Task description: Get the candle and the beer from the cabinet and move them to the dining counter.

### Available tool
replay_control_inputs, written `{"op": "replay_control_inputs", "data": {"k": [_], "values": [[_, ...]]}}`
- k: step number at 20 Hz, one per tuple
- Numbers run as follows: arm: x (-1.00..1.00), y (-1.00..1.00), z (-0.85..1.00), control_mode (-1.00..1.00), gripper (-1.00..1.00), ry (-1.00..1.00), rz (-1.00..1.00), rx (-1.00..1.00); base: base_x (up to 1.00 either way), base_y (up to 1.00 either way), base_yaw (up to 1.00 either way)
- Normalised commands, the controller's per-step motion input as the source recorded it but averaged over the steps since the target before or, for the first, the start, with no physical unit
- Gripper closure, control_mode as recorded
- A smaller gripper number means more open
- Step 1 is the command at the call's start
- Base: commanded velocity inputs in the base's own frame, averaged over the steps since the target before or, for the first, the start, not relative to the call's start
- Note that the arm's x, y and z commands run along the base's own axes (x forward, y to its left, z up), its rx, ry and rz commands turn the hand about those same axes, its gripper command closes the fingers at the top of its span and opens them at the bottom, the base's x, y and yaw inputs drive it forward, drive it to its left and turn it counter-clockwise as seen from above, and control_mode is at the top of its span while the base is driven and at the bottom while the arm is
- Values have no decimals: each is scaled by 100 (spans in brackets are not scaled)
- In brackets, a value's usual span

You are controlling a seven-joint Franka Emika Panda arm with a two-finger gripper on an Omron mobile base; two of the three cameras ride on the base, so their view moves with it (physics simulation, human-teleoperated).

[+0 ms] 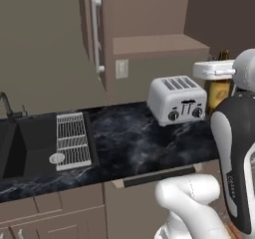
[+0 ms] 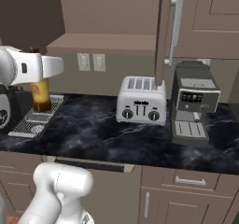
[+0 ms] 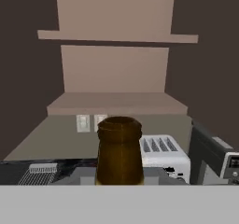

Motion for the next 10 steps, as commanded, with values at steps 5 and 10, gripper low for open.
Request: {"op": "replay_control_inputs", "data": {"k": [5, 10], "values": [[0, 0, 0, 100, 100, 0, 0, 0, -100, -14, 20], [0, 0, 0, 100, 100, 0, 0, 0, -72, -5, 39]]}}
